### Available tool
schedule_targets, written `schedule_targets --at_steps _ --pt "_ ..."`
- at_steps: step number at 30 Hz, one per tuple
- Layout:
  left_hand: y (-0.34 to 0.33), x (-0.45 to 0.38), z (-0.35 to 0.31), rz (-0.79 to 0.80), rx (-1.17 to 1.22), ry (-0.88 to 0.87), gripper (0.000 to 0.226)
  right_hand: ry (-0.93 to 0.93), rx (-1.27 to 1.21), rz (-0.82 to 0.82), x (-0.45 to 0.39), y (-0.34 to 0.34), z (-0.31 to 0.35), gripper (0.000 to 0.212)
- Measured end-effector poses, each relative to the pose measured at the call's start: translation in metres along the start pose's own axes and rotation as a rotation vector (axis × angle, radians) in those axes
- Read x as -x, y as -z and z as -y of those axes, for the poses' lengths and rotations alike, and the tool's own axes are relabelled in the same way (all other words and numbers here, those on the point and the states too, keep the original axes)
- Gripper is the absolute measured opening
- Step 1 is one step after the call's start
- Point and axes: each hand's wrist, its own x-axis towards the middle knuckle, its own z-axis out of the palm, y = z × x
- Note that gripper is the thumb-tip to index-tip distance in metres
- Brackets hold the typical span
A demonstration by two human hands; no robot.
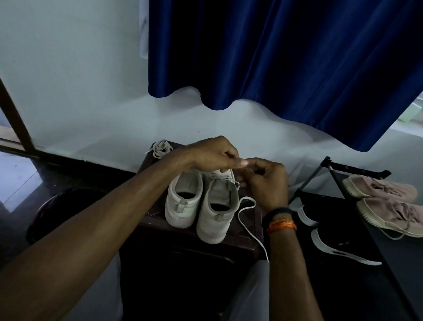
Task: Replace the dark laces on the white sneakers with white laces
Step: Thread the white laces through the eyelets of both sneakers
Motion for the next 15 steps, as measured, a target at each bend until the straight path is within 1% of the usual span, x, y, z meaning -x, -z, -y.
schedule_targets --at_steps 2,4,6,7,8,10,11,13,15 --pt "0.003 0.001 0.003 -0.052 -0.005 0.01 0.03 -0.035 -0.114 0.033 0.001 -0.004 -0.001 0.004" --pt "0.007 0.001 0.007 -0.103 -0.049 0.027 0.025 -0.077 -0.189 0.035 0.004 -0.009 -0.003 0.007" --pt "0.008 -0.001 0.011 -0.171 -0.095 0.07 0.023 -0.1 -0.151 -0.052 0.006 -0.013 -0.009 0.008" --pt "0.008 -0.001 0.014 -0.221 -0.112 0.094 0.023 -0.087 -0.044 -0.112 0.006 -0.013 -0.013 0.009" --pt "0.008 -0.001 0.016 -0.269 -0.117 0.116 0.024 -0.066 0.101 -0.139 0.006 -0.014 -0.017 0.012" --pt "0.007 -0.002 0.019 -0.331 -0.082 0.148 0.026 -0.07 0.413 -0.098 0.009 -0.016 -0.019 0.021" --pt "0.006 -0.001 0.02 -0.34 -0.056 0.157 0.026 -0.093 0.516 -0.071 0.011 -0.019 -0.019 0.023" --pt "0.001 -0.001 0.019 -0.329 0.026 0.166 0.026 -0.121 0.617 -0.06 0.011 -0.025 -0.019 0.023" --pt "-0.005 -0.001 0.017 -0.313 0.163 0.175 0.025 -0.085 0.702 -0.084 0.012 -0.027 -0.018 0.021"
